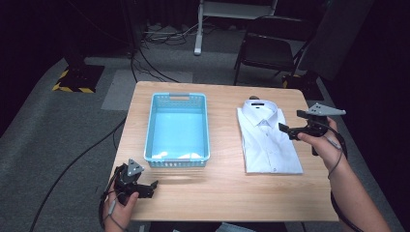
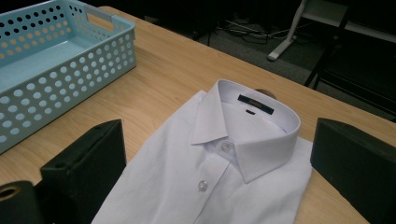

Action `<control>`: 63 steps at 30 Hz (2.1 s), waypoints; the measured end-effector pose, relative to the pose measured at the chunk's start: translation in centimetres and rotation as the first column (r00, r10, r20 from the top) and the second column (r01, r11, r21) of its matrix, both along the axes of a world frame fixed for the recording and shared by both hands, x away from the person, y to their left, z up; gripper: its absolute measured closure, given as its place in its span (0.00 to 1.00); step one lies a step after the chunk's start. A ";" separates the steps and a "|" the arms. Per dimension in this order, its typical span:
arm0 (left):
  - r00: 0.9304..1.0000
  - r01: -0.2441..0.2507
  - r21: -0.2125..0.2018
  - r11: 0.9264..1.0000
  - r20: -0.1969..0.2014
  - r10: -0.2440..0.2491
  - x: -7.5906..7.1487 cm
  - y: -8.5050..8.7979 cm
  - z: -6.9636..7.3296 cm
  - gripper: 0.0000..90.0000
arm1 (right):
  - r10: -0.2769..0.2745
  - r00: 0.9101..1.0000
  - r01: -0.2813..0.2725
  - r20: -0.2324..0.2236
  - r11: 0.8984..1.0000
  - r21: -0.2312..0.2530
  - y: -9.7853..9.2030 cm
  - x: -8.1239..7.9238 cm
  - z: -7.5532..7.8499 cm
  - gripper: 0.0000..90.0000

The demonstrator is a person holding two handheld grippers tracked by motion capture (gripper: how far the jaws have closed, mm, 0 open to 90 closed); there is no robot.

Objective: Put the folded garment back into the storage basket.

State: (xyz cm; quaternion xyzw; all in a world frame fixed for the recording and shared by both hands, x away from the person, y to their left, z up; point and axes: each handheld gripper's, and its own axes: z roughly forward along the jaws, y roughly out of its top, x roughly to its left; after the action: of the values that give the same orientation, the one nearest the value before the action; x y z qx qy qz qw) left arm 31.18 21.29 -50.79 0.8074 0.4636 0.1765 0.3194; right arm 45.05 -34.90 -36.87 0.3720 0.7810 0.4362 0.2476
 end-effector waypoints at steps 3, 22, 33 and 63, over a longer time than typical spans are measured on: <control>1.000 0.000 0.000 1.000 0.000 0.000 0.0 0.0 0.0 0.00 | 0.000 1.000 0.000 -0.004 1.000 0.003 0.2 0.2 -0.3 0.04; 1.000 0.000 0.000 1.000 0.000 0.000 0.0 0.0 0.0 0.00 | -0.002 0.999 -0.001 -0.049 0.999 -0.046 1.4 1.3 -2.5 0.04; 1.000 0.000 0.000 1.000 0.000 0.000 0.0 0.0 0.0 0.00 | 0.010 0.997 -0.014 -0.078 0.998 -0.057 2.0 1.7 -3.9 0.04; 1.000 0.000 0.000 1.000 0.000 0.000 0.0 0.0 0.0 0.00 | 0.002 0.985 -0.019 -0.173 0.995 -0.099 2.7 2.7 -7.8 0.05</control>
State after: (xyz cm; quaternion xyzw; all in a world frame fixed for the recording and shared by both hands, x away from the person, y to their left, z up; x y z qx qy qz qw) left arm 31.18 21.29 -50.80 0.8074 0.4635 0.1766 0.3194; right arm 47.79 -32.18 -44.69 0.3912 0.8225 0.3639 0.1951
